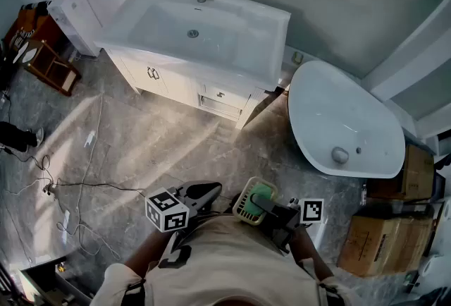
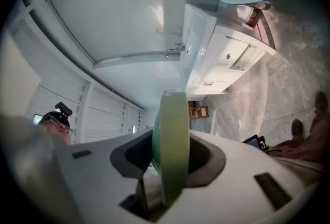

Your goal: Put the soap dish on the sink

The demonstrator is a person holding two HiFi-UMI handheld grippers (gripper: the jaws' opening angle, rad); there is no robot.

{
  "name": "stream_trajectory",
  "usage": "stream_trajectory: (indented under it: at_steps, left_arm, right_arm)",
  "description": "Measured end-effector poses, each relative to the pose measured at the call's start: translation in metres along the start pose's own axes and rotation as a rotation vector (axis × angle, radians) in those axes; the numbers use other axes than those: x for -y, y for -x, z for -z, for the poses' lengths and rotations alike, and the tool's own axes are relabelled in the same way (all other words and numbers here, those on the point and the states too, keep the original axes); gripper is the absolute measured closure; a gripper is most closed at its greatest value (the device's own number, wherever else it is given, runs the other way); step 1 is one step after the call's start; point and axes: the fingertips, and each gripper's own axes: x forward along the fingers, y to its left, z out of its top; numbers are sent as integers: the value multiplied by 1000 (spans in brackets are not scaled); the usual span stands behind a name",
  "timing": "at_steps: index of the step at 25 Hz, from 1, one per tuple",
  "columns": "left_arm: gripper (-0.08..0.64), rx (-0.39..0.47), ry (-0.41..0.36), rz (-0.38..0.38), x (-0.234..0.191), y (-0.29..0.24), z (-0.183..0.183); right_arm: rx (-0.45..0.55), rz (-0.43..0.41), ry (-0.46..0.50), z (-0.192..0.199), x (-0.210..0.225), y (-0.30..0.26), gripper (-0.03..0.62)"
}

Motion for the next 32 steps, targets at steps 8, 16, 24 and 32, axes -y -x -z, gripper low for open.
stream_trajectory:
  at_steps: [8,16,24,32]
  left_arm:
    - [540,0,28,31,-23,64,13]
    - [540,-26,-62,97,8,40,4]
    - [540,-36,-37,66,26,15,10]
    - [540,-42,-53,9,40,2,18]
  right_arm:
    - [33,1,8,57,8,-34,440]
    - [105,-45,73,63,-3,-22,440]
    - [120,-67,71,54,-6,12,439]
    - [66,-104,52,52,-4,27,442]
